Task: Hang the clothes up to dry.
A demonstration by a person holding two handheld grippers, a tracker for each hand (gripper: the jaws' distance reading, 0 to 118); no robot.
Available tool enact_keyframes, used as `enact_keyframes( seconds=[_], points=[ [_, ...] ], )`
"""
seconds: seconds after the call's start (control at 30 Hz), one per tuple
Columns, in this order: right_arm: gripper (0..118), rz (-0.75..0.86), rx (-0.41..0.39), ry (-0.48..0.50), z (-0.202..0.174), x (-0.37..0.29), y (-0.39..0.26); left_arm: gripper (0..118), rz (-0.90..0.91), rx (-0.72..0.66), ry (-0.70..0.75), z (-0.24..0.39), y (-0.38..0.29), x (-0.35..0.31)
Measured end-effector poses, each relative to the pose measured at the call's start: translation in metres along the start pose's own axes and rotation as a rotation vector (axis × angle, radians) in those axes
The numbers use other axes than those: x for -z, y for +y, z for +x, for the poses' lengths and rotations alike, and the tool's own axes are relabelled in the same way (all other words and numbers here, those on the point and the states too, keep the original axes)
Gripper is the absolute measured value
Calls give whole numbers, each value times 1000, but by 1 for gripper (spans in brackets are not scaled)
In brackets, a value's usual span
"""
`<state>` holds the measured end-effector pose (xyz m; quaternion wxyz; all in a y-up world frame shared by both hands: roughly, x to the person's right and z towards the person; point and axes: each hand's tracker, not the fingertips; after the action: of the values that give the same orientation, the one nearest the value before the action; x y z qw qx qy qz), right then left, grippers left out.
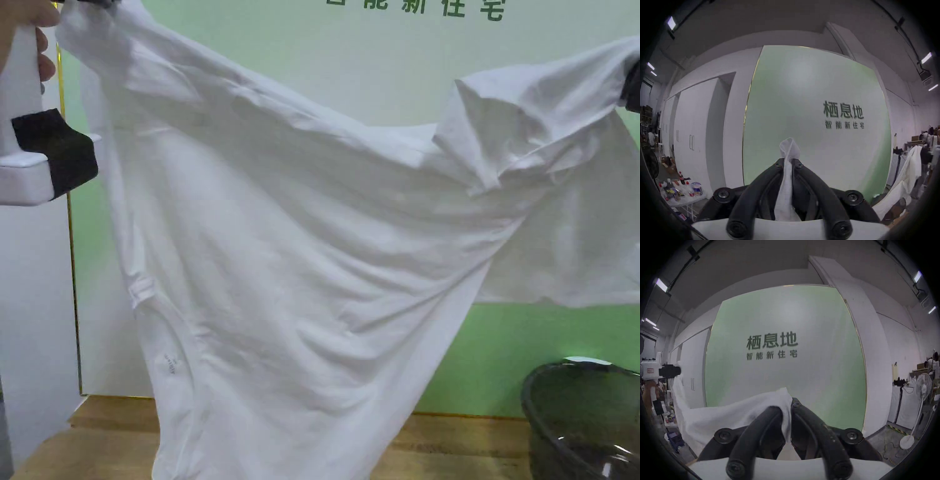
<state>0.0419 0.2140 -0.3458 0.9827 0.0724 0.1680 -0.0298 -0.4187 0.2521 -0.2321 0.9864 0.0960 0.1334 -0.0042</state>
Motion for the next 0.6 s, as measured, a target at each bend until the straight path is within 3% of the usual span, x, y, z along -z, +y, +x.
enact_keyframes(
  seconds=[0.47, 0.53, 0.6],
  points=[
    [7, 41, -54, -99, -16, 96, 62, 7, 81, 75, 104, 14, 25, 86],
    [7, 25, -67, -116, -19, 114, 69, 7, 125, 89, 188, 18, 27, 100],
    [7, 43, -72, -132, -21, 128, 75, 7, 111, 13, 151, 18, 31, 111]
  ],
)
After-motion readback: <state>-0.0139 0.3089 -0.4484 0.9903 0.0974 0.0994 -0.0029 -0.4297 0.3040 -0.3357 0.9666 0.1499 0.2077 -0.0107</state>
